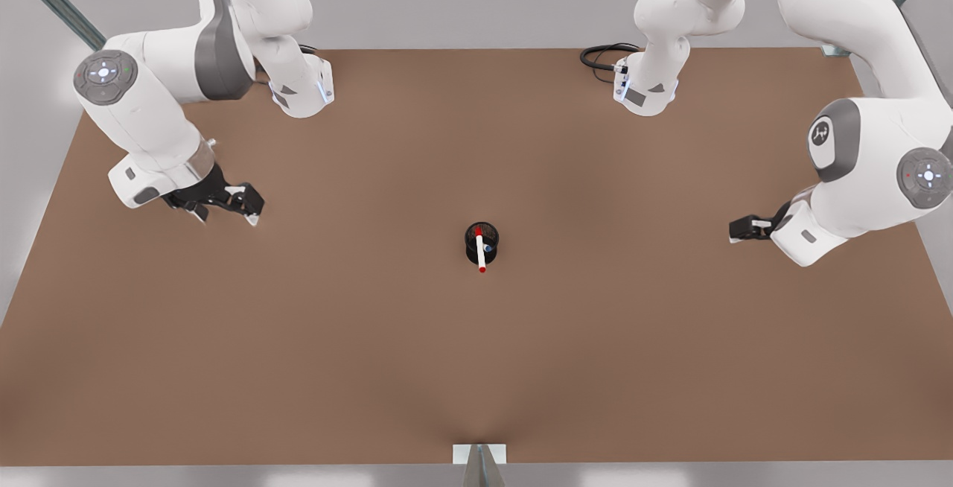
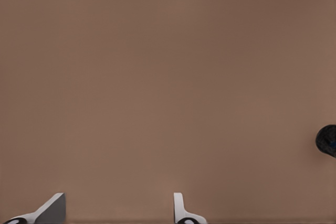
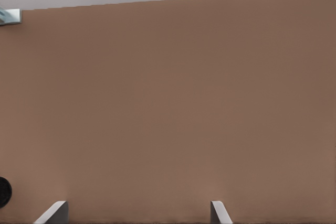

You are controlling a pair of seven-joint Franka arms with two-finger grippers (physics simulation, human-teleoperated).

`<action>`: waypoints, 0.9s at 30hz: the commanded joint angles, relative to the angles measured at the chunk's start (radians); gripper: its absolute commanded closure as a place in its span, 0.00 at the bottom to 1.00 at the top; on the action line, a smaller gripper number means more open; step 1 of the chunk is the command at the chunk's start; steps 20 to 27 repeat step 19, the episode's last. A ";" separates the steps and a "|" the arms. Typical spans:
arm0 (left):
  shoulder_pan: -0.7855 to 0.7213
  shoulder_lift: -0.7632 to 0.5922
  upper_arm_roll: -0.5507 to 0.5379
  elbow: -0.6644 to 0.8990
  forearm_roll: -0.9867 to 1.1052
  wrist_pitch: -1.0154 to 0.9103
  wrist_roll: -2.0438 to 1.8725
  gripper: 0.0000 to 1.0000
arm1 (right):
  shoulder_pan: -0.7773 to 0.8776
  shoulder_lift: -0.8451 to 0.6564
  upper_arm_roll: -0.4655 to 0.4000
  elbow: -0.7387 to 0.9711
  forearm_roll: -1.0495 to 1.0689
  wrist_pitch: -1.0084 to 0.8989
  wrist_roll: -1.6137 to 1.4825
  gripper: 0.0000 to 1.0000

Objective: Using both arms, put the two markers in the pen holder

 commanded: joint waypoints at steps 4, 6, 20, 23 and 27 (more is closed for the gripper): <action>-0.010 0.008 -0.001 0.001 0.017 -0.002 0.011 0.00 | 0.065 0.023 -0.008 0.040 0.024 -0.105 -0.217 0.00; -0.010 0.008 -0.001 0.001 0.017 -0.002 0.011 0.00 | 0.070 0.036 0.001 0.040 0.024 -0.101 -0.218 0.00; -0.019 0.007 -0.002 0.001 0.017 -0.003 0.011 0.00 | 0.070 0.044 0.004 0.051 0.015 -0.105 -0.218 0.00; -0.019 0.007 -0.002 0.001 0.017 -0.003 0.011 0.00 | 0.070 0.044 0.004 0.051 0.015 -0.105 -0.218 0.00; -0.019 0.007 -0.002 0.001 0.017 -0.003 0.011 0.00 | 0.070 0.044 0.004 0.051 0.015 -0.105 -0.218 0.00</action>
